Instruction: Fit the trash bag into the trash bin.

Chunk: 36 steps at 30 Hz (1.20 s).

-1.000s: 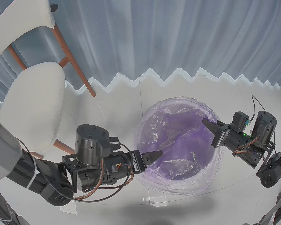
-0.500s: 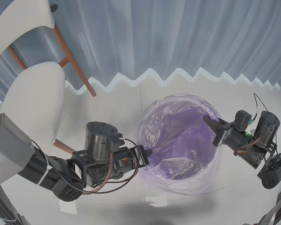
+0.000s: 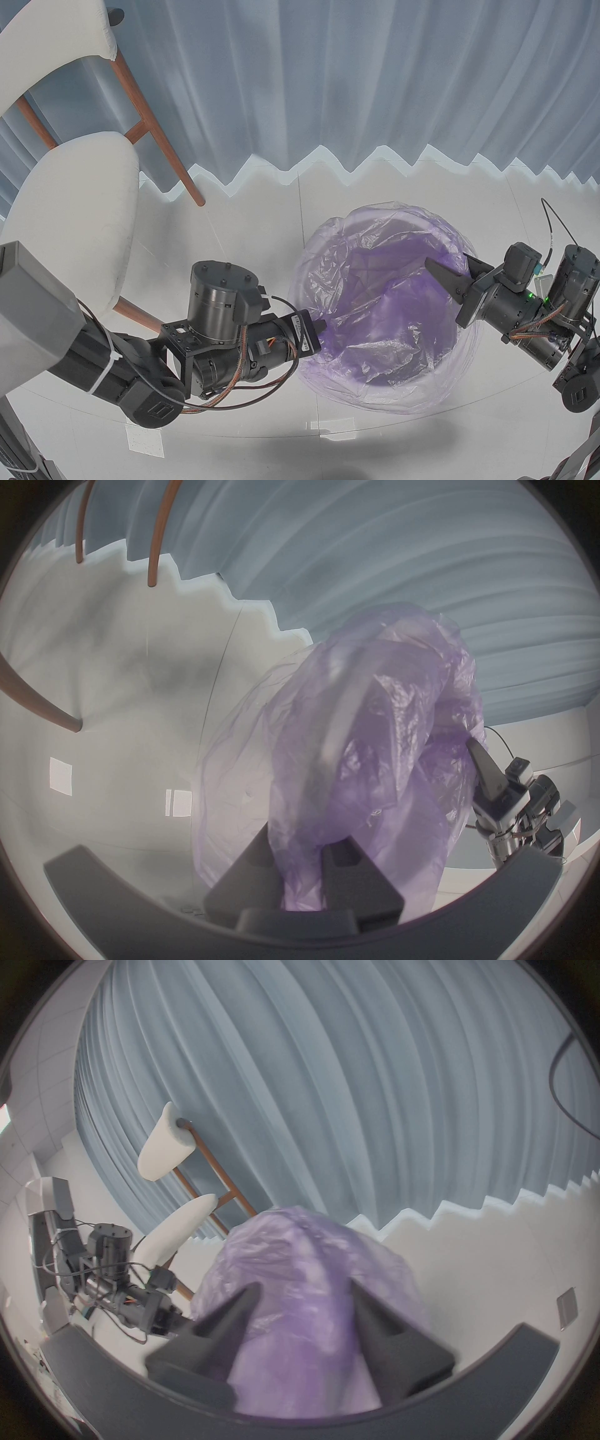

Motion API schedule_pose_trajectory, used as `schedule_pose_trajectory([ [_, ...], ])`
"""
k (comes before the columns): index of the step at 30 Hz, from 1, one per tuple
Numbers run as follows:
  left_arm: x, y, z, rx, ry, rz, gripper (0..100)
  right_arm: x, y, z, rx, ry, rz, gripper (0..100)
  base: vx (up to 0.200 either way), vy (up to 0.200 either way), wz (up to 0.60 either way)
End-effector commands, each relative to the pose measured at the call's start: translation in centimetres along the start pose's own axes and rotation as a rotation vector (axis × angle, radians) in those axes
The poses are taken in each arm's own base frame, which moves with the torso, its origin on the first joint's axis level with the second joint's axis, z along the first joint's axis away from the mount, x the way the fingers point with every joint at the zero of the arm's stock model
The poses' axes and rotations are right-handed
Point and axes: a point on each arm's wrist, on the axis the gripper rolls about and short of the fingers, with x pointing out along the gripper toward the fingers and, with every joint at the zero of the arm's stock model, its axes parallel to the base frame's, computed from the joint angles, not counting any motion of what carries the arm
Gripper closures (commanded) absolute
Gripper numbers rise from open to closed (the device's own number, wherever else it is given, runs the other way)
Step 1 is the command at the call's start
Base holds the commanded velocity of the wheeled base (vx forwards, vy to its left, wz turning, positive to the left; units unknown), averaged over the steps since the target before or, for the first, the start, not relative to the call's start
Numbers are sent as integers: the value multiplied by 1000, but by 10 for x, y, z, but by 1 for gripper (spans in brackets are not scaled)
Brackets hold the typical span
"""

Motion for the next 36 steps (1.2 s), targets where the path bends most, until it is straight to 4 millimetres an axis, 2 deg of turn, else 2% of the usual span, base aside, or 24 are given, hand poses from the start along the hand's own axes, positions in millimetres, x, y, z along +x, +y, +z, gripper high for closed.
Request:
schedule_pose_trajectory([
  [1,2,5,4,-7,-23,21,100,-8,2,3,16,-9,42,0,0,0,0],
  [5,1,7,6,-10,-29,29,100,-20,4,9,35,-22,106,0,0,0,0],
  [6,0,9,7,-13,-33,36,100,-32,5,14,62,-32,150,0,0,0,0],
  [10,-3,11,10,-18,-38,34,100,-45,3,23,117,-57,147,0,0,0,0],
  [14,-11,15,14,-20,-50,42,100,-51,-4,35,218,-100,114,0,0,0,0],
  [21,-20,17,13,-25,-56,44,100,-47,-22,53,379,-171,53,0,0,0,0],
  [26,-23,15,15,-25,-64,36,100,-46,-26,45,423,-136,32,0,0,0,0],
  [29,-29,10,19,-23,-81,18,100,-37,-35,37,427,-102,-7,0,0,0,0],
  [36,-32,8,20,-23,-88,10,100,-22,-39,23,425,-40,-21,0,0,0,0],
])
